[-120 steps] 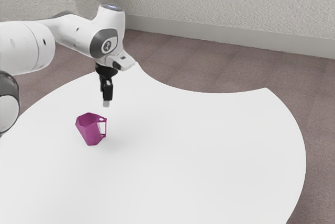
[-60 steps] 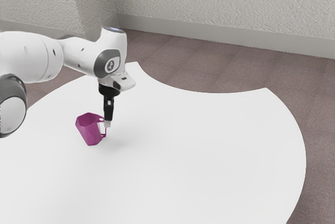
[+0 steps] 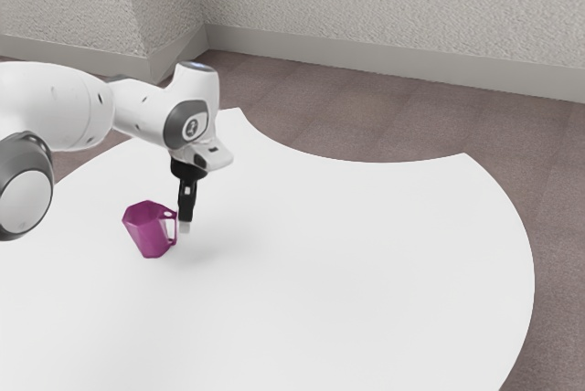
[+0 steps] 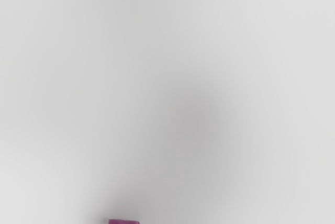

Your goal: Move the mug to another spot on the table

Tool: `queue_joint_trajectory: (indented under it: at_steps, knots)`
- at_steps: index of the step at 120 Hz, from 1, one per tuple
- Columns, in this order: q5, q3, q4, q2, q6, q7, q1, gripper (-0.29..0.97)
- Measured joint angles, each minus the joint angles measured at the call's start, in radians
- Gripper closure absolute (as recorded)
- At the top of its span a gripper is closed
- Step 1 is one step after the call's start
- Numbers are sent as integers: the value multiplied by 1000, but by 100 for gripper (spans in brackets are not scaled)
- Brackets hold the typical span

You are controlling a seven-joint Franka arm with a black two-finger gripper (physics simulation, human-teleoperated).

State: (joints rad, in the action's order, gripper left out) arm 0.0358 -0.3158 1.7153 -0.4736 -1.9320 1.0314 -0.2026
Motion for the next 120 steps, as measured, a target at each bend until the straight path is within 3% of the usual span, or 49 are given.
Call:
queue_joint_trajectory:
  at_steps: [108, 120]
  knots:
    - [33, -5, 44, -47, -71, 91, 44, 0]
    - [30, -5, 45, -48, -76, 96, 44, 6]
